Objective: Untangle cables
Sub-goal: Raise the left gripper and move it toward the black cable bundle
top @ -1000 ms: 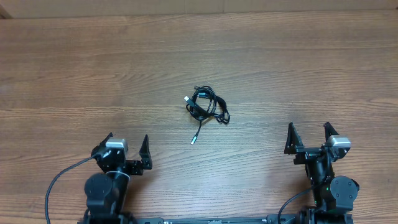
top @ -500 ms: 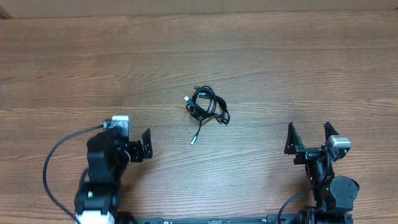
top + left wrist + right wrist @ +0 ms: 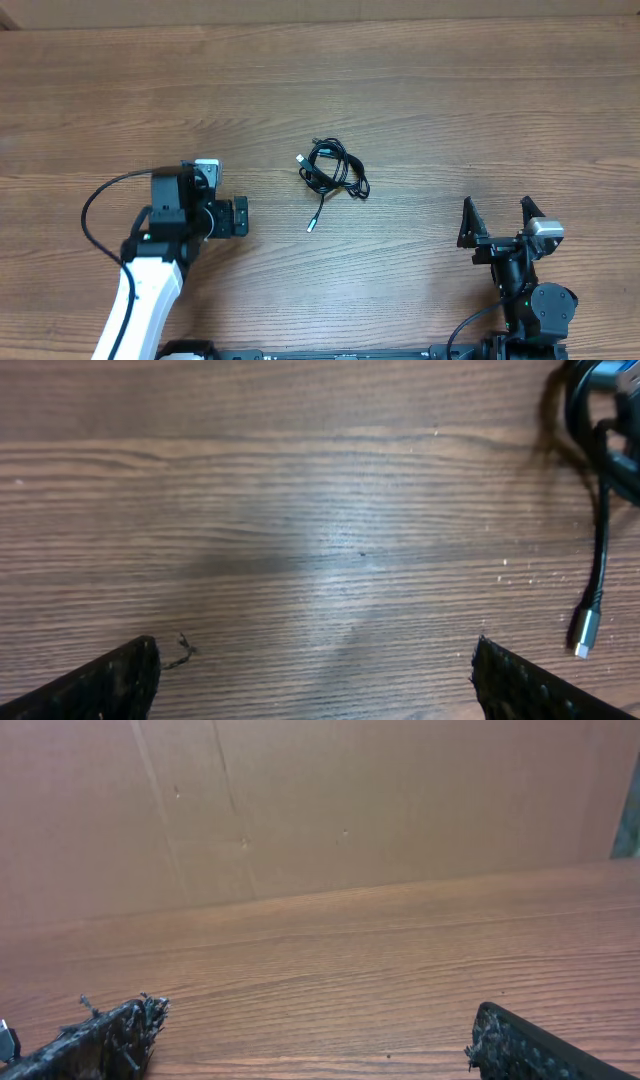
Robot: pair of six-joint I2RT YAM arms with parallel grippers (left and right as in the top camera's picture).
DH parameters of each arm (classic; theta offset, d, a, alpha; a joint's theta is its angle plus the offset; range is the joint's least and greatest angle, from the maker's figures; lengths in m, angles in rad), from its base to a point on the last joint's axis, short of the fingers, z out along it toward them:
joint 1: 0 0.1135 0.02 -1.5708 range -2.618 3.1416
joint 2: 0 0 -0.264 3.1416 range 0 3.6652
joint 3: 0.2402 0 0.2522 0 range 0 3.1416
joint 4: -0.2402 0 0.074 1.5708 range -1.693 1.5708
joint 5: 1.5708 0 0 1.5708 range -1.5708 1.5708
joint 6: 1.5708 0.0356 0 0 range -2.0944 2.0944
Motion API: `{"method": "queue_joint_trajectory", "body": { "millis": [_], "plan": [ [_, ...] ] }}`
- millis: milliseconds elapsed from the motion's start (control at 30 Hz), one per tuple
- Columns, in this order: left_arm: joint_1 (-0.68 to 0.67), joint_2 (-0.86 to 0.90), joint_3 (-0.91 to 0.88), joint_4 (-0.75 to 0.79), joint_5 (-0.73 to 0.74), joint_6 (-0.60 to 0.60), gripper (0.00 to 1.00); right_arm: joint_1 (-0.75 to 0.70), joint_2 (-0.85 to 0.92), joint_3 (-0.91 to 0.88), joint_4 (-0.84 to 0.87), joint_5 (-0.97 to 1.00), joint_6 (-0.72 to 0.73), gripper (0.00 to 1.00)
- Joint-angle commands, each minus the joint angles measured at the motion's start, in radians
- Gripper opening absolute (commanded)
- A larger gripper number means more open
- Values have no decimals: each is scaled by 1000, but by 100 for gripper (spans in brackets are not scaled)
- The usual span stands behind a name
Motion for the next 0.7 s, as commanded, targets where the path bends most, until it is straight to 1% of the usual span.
{"method": "queue_joint_trajectory", "body": {
  "millis": [0,333,667],
  "plan": [
    [5,42,46,-14,30,26,100,5,-8,-11,5,7,0,100],
    [5,70,51,-32,68,62,99,5,-8,-11,5,7,0,100],
    [5,95,55,-35,92,68,100,5,-8,-11,5,7,0,100]
  ]
}}
